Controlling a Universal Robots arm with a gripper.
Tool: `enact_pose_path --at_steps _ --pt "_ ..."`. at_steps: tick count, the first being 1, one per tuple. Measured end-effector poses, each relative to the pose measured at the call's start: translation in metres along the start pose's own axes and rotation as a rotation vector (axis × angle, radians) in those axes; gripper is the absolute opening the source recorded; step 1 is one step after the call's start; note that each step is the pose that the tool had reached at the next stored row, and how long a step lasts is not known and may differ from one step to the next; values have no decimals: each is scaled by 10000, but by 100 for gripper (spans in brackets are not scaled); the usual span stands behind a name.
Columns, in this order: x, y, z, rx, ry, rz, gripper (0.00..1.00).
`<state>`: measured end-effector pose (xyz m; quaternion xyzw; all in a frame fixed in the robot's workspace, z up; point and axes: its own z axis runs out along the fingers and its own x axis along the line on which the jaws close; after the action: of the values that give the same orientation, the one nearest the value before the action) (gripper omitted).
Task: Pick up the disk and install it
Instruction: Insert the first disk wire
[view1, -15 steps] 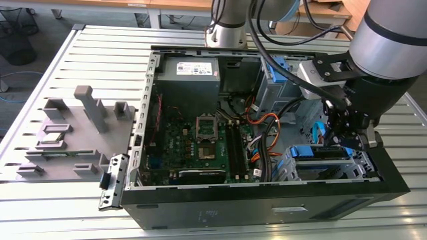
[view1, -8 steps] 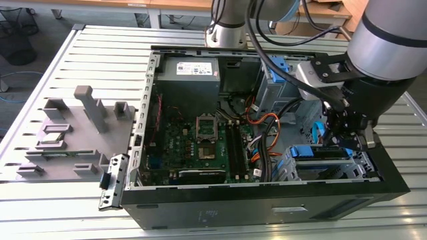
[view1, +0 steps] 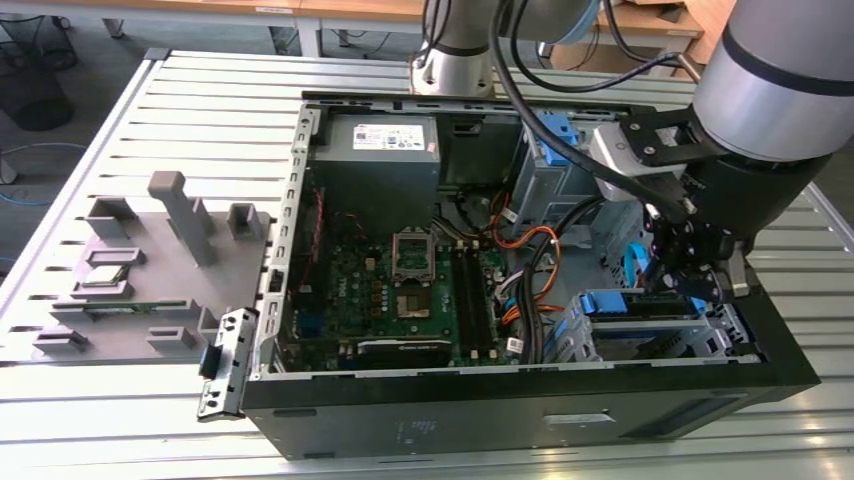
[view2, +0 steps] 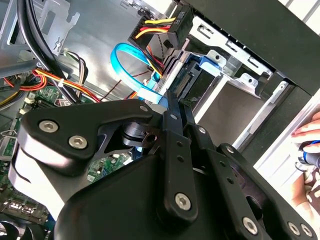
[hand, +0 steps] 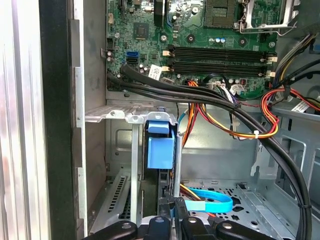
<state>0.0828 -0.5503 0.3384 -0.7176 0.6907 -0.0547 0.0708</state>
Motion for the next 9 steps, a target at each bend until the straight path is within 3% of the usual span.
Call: enact_pose_path --at_steps 9 --pt "4 12 19 1 1 0 16"
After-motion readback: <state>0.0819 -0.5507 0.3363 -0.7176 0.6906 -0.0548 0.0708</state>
